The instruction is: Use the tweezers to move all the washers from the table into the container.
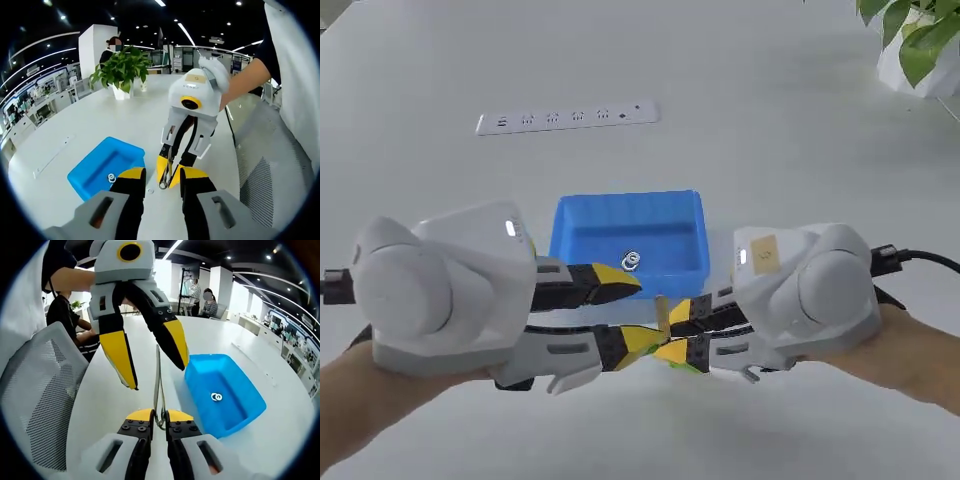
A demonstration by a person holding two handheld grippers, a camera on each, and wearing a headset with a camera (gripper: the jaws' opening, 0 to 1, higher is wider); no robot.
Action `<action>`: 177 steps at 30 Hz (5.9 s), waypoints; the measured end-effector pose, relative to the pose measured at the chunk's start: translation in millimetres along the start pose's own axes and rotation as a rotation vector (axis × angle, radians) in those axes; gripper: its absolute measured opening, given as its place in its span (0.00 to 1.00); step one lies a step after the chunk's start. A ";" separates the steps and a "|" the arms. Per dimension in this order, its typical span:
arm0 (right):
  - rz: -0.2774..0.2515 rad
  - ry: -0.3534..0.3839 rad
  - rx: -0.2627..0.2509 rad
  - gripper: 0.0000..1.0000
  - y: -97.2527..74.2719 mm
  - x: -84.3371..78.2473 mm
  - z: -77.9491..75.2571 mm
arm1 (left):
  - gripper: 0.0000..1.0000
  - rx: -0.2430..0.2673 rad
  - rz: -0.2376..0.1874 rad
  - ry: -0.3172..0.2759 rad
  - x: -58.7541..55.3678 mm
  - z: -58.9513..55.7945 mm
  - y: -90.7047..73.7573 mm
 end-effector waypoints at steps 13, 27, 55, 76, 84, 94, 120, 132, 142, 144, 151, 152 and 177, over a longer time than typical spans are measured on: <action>-0.025 0.010 -0.055 0.10 -35.3 21.7 5.5 | 0.43 0.087 -0.049 -0.111 -21.6 -5.9 -38.0; -0.045 -0.025 -0.131 0.10 -54.6 59.5 -18.8 | 0.60 0.114 -0.071 -0.210 -46.9 -8.4 -63.1; 0.010 0.066 -0.156 0.10 26.5 49.3 -92.7 | 0.99 0.322 -0.013 -0.328 -84.8 7.2 -99.8; 0.014 0.096 -0.169 0.09 29.6 35.7 -95.2 | 0.99 0.334 -0.002 -0.365 -96.4 10.4 -105.0; 0.001 0.082 -0.157 0.07 22.4 41.6 -91.0 | 0.96 0.269 -0.165 -0.368 -59.3 25.0 -96.3; 0.002 0.055 -0.152 0.07 17.9 46.5 -90.0 | 0.84 0.254 -0.220 -0.219 -2.2 72.0 -73.7; 0.011 0.023 -0.122 0.08 16.7 47.1 -89.5 | 0.21 -0.001 -0.155 -0.012 33.7 93.6 -9.2; 0.005 0.005 -0.105 0.08 14.9 47.4 -86.0 | 0.07 -0.032 -0.133 0.082 34.3 93.2 -9.8; -0.006 0.003 -0.119 0.12 13.4 50.3 -91.1 | 0.05 -0.001 -0.129 0.118 38.1 95.7 -11.8; 0.000 -0.001 -0.128 0.12 13.7 50.3 -91.6 | 0.05 0.007 -0.118 0.140 38.6 96.6 -11.1; -0.015 0.031 -0.132 0.28 8.9 49.5 -85.2 | 0.05 0.021 -0.122 0.159 41.9 98.1 -14.0; -0.017 0.033 -0.133 0.28 7.4 49.1 -83.7 | 0.05 0.026 -0.120 0.166 42.5 97.8 -14.7; -0.221 0.291 -0.223 0.33 -70.8 11.5 -19.8 | 0.04 0.008 -0.135 0.177 42.5 46.8 -32.8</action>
Point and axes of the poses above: the centre of the closed fingertips' face, and the gripper's own axes: y roughly forward along the fingers, z roughly to its left, x roughly out of its top, the point moved 7 cm from there along -y, roughly backward along the fingers, and after that the axes turned 12 degrees about z, right-handed, at the moved point
